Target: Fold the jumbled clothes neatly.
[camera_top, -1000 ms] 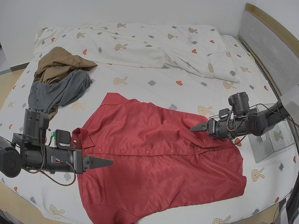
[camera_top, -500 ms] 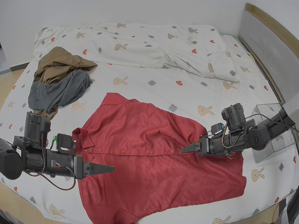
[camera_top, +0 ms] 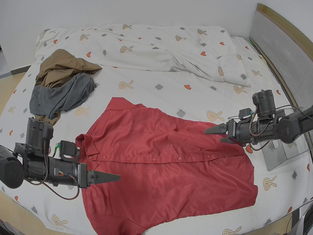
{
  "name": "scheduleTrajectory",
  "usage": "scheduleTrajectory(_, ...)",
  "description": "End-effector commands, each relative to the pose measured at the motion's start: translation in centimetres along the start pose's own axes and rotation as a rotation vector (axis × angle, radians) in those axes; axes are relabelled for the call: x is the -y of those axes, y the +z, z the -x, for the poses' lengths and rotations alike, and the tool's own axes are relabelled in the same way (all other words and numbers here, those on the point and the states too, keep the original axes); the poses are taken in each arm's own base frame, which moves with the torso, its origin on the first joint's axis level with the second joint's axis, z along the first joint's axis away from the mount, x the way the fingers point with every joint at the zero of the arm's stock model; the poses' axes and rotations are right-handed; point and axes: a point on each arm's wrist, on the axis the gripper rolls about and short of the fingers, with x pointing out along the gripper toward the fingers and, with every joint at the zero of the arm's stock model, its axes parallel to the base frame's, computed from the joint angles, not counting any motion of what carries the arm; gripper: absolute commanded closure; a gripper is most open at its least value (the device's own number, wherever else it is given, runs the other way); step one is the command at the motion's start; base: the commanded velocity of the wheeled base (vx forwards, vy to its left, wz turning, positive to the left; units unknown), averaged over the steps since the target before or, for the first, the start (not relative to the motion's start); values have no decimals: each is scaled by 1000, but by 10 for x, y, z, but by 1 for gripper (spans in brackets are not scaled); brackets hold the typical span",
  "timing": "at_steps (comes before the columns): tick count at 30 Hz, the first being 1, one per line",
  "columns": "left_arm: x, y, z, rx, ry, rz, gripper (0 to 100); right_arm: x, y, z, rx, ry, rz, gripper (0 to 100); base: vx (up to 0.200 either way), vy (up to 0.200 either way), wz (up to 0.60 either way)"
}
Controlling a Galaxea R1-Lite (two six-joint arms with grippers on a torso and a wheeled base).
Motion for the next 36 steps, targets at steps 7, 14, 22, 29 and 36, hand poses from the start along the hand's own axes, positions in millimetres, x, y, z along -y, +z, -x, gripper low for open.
scheduleTrajectory(7, 1, -1, -1, -6, -3, -1, 0, 111, 42, -30, 61, -171, -115, 0, 0, 0, 0)
scheduleTrajectory(14, 1, -2, -2, -11, -4, 0, 0, 134, 53, -47, 75, -178, -135, 0, 0, 0, 0)
scheduleTrajectory(22, 1, -2, -2, -12, -5, -1, 0, 140, 56, -54, 62, -157, -148, 0, 0, 0, 0)
scheduleTrajectory(29, 1, -3, -3, -16, -9, -3, 0, 133, 52, -53, -17, 25, -285, 100, 0, 0, 0)
scheduleTrajectory(36, 2, -3, -3, -15, -11, -5, 0, 132, 62, -36, -23, 135, -369, 100, 0, 0, 0)
